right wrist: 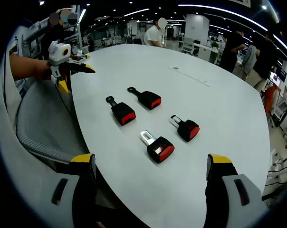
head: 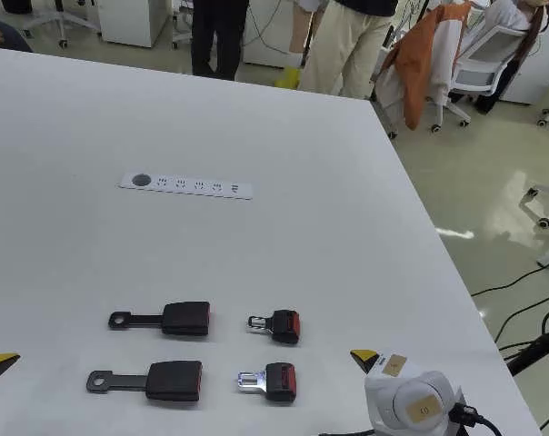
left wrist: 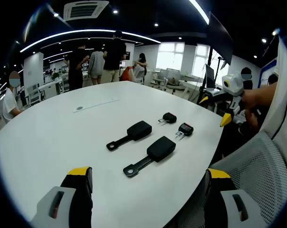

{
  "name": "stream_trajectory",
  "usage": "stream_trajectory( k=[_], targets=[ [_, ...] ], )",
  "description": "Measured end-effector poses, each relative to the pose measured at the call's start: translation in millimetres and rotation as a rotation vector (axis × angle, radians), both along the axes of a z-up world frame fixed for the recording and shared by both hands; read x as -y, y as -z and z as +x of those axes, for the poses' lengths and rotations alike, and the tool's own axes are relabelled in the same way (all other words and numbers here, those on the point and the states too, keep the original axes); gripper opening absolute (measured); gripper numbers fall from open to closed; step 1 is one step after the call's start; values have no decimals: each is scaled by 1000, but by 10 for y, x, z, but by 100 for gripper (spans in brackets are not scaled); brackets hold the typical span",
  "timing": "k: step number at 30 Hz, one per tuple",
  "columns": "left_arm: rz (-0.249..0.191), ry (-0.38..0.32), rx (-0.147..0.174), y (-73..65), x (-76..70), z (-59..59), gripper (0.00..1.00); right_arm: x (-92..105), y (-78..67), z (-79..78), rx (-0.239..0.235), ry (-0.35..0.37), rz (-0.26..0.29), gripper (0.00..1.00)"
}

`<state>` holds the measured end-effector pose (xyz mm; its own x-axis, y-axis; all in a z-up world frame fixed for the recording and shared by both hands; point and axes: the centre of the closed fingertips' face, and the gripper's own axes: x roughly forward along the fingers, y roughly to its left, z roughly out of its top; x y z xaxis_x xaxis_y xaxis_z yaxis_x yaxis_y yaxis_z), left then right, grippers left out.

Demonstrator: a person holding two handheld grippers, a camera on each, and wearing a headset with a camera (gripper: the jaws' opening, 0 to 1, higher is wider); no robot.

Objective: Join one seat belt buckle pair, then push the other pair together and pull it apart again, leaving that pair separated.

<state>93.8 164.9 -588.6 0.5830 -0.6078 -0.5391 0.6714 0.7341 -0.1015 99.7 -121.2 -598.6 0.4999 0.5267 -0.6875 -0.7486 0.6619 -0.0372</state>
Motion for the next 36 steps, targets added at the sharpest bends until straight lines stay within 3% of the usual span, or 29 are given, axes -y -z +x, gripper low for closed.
stream_trajectory(
  k=[11, 32, 36],
  targets=[
    [1, 0, -16, 31, 26, -18, 100, -64, -20, 33, -5, -4, 10, 100],
    [3, 3, 0, 14, 30, 42, 100, -38, -2, 91, -8, -20, -15, 99],
    [19, 20, 8, 1, 62, 52, 100, -38, 1, 87, -8, -22, -18, 98]
  ],
)
